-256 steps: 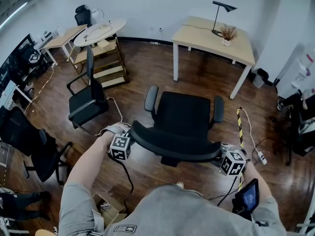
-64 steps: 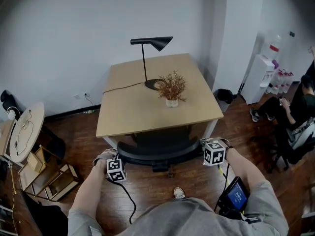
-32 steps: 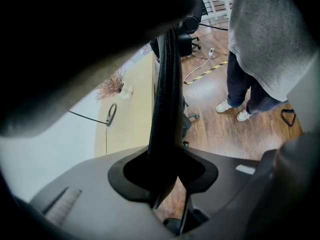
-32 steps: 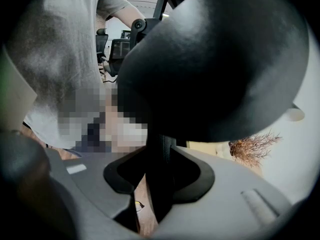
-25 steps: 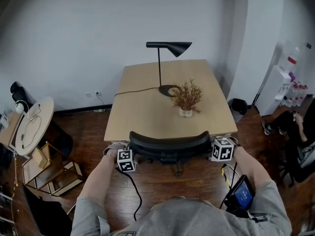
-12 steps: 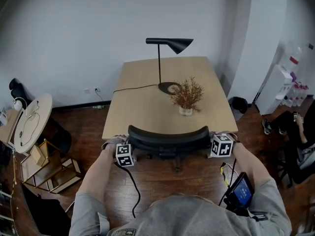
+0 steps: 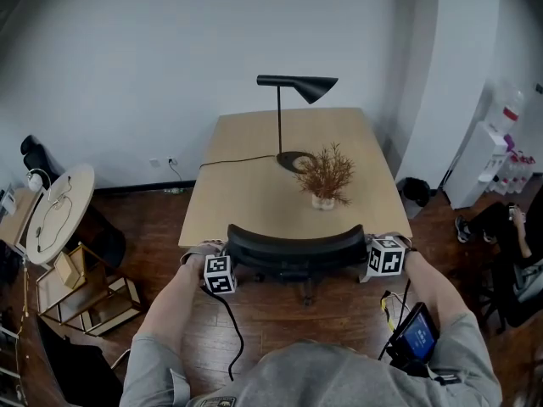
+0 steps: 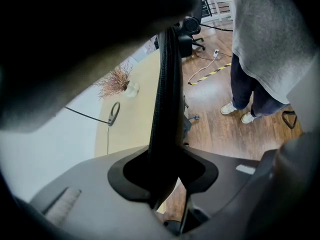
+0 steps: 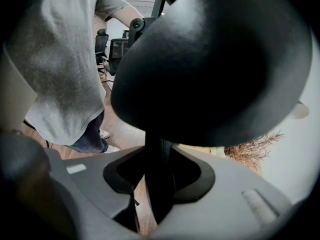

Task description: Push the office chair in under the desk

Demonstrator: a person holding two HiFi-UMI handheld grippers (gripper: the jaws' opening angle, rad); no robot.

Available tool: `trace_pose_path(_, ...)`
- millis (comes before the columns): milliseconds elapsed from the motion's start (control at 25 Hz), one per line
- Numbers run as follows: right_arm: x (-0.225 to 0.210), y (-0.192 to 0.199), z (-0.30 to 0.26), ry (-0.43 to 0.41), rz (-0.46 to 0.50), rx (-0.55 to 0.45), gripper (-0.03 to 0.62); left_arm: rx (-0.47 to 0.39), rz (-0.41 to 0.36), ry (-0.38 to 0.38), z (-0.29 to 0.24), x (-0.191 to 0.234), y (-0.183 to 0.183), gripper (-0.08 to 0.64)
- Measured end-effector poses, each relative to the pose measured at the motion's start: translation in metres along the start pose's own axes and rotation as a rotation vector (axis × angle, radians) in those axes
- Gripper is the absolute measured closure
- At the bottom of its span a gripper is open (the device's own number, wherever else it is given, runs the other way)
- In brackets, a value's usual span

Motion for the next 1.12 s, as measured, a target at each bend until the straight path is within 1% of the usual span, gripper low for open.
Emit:
trace_pose_path(120,-0.004,0.0,-0.002,-0.006,0.003,-0.003,0.442,-0.002,0.007,0.002,-0.002,0.002,0.002,0.434)
trace_pose_path(280,-0.011,0.0,-0.002,-0.011,0.006,-0.003,0.442,0.008,-0.001,0.005,-0.007,0.008,0.007,0.433)
trace_pose_path(480,-0.011,0.0,-0.002,-0.01,0.013,-0.006,0.433,0.01,0.011,-0.001,-0.006,0.006,0.007,0.428)
trace_pose_path(600,-0.009,-0.004,-0.002,-0.002,0.005,-0.017,0.417,0.003,0.034,-0.042,-0.003,0.006,0.01,0.412)
trace_pose_path(720,-0.003,-0.009,0.005,0.032,-0.014,-0.047,0.411,-0.02,0.064,-0.113,0.008,-0.001,0.014,0.396)
trace_pose_path(800,-0.005,-0.01,0.017,0.072,-0.027,-0.075,0.412,-0.04,0.098,-0.168,0.017,0.001,0.018,0.377)
trace_pose_path(920,-0.009,-0.009,0.042,0.165,-0.06,-0.122,0.411,-0.085,0.188,-0.243,0.033,0.002,0.024,0.357)
trace_pose_path(1000,-0.013,-0.009,0.062,0.26,-0.111,-0.187,0.419,-0.122,0.266,-0.299,0.046,0.003,0.026,0.354)
trace_pose_path(1040,-0.016,-0.01,0.074,0.317,-0.145,-0.23,0.441,-0.146,0.307,-0.334,0.053,0.003,0.026,0.359)
trace_pose_path(1080,-0.019,-0.01,0.085,0.375,-0.185,-0.276,0.461,-0.171,0.35,-0.378,0.061,0.004,0.026,0.377)
trace_pose_path(1120,-0.021,-0.01,0.097,0.429,-0.229,-0.32,0.473,-0.194,0.393,-0.431,0.069,0.005,0.026,0.414)
Point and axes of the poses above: the fingertips, and each gripper's own axes: z backward along the fingers, x to its left, y out of its underside, the point moved 5 cm from there along z, backward along the fingers, and after that the axes turned 10 degrees about -x, right-handed, at the moved point
